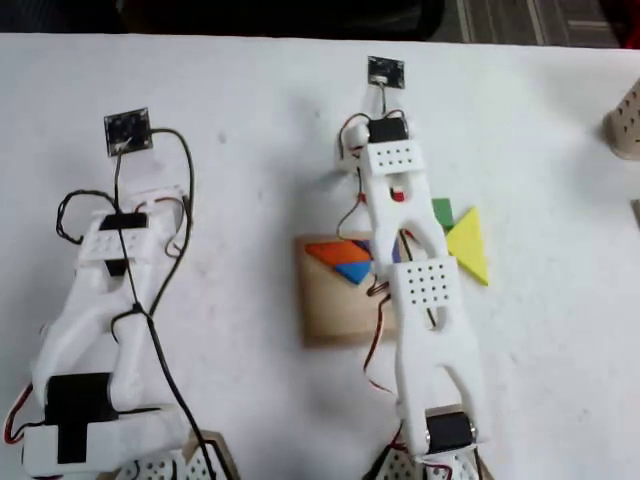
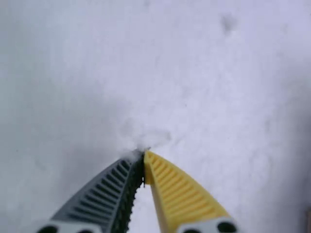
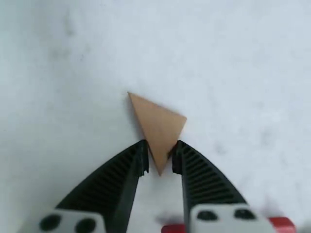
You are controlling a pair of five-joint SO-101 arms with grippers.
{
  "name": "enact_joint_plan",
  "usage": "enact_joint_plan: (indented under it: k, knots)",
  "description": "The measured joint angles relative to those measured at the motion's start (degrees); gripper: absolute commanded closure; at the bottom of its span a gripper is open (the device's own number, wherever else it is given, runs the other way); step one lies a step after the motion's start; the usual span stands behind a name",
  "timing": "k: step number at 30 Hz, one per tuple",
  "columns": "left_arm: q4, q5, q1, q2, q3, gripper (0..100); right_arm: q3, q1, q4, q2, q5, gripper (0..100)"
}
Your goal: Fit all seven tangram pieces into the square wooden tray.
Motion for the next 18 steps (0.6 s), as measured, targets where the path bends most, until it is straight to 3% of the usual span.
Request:
enact_joint_plan:
  k: [9,18]
  knots:
    - [0.0,0.0,0.0,0.0,0.0,97,-0.3,0.1,0.7,0.0,0.1,91.5]
    - [0.0,0.0,0.0,0.0,0.0,97,-9.3,0.3,4.2,0.3,0.1,91.7]
